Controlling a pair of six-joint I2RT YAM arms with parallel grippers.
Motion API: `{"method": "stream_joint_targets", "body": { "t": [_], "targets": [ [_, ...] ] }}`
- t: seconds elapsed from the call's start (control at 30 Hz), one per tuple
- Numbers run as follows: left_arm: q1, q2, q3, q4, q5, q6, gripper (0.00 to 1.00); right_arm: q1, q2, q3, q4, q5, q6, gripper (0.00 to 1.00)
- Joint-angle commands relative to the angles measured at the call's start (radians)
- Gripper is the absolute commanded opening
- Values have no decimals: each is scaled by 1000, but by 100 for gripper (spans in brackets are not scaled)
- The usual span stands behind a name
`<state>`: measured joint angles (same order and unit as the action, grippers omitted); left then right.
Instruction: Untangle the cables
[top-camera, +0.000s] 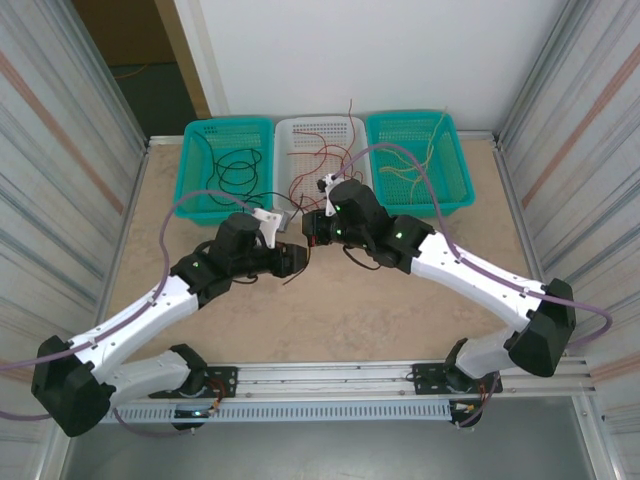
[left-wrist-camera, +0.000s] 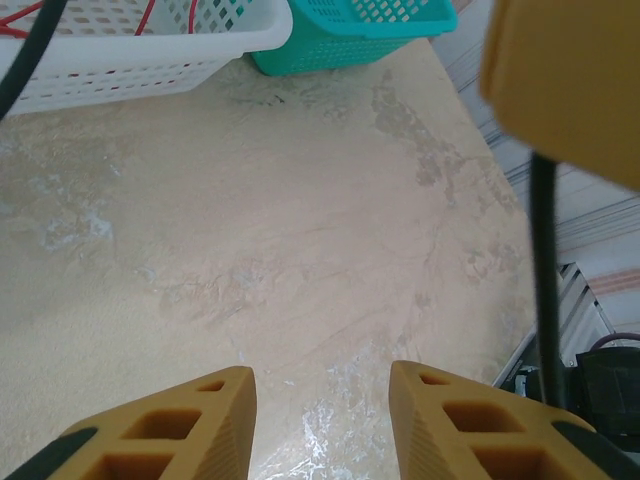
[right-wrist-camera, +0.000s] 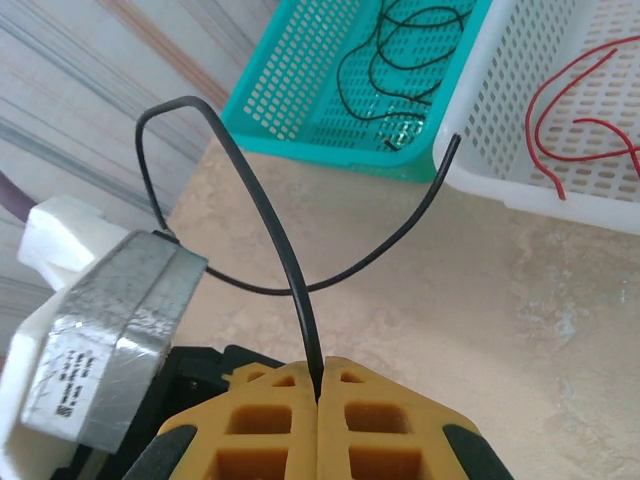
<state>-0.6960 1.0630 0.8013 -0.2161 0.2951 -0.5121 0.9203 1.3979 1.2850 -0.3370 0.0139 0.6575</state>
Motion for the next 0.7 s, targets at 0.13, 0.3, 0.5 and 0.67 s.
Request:
{"method": "stream_joint_targets", "body": {
  "t": [0.13, 0.3, 0.5, 0.67],
  "targets": [
    [-9, -31, -2, 46, -23, -1, 41, -7, -36, -18, 38, -40, 39, 0],
    [3, -92, -23, 31, -111, -37, 51, -17, -57, -26, 50, -52, 32, 0],
    [143, -169, -64, -7, -91, -180, 54, -27, -66, -32, 52, -54, 28, 0],
    [251, -233, -139, 133, 80, -288, 56, -31, -63, -32, 54, -60, 28, 0]
  ]
}}
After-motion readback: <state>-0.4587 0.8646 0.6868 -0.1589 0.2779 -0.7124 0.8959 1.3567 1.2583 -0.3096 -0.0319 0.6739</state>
